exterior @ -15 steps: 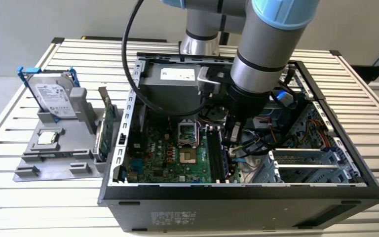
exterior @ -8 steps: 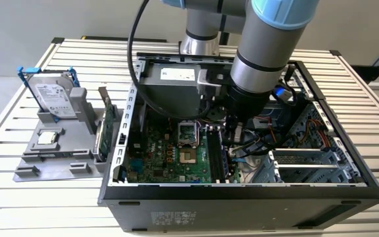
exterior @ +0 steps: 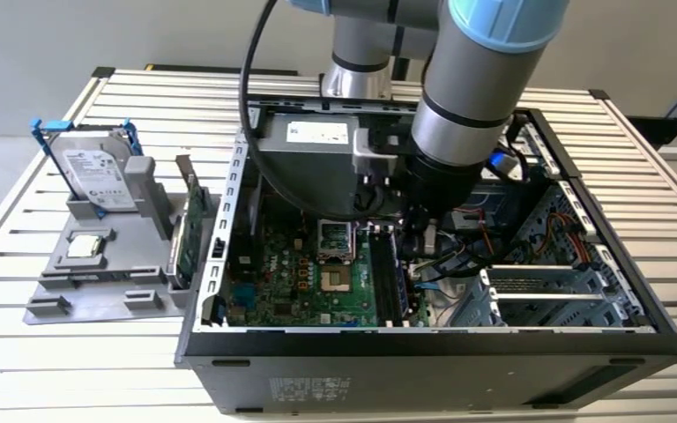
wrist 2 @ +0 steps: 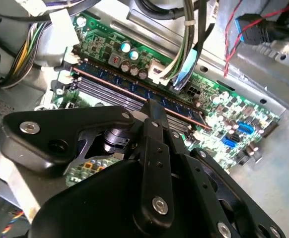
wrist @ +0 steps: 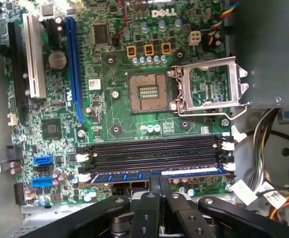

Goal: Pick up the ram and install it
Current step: 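Press down the ram until it locks into place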

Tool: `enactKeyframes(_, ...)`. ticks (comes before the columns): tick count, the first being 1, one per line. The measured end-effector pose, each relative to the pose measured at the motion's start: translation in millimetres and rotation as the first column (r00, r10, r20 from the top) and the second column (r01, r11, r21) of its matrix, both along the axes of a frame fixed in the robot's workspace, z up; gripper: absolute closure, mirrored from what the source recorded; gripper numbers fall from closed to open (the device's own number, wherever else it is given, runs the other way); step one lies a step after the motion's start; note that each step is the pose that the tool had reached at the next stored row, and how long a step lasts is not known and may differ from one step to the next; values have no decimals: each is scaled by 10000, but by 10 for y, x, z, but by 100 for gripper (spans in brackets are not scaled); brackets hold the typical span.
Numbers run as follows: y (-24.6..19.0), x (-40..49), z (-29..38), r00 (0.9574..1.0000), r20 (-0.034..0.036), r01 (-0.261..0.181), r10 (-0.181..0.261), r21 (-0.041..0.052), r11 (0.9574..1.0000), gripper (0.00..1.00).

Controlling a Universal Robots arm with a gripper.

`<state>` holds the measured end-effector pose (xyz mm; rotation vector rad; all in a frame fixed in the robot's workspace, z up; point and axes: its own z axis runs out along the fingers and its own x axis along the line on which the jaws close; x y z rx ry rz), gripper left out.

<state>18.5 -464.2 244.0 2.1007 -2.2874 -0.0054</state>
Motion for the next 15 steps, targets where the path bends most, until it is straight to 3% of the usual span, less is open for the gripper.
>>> enactKeyframes(6, 7, -2, -7, 9986, 1, -524, 524, 21, 9986, 100)
enactKeyframes(15, 12, -6, -16, 9982, -1, -600, 600, 26, 9982, 100)
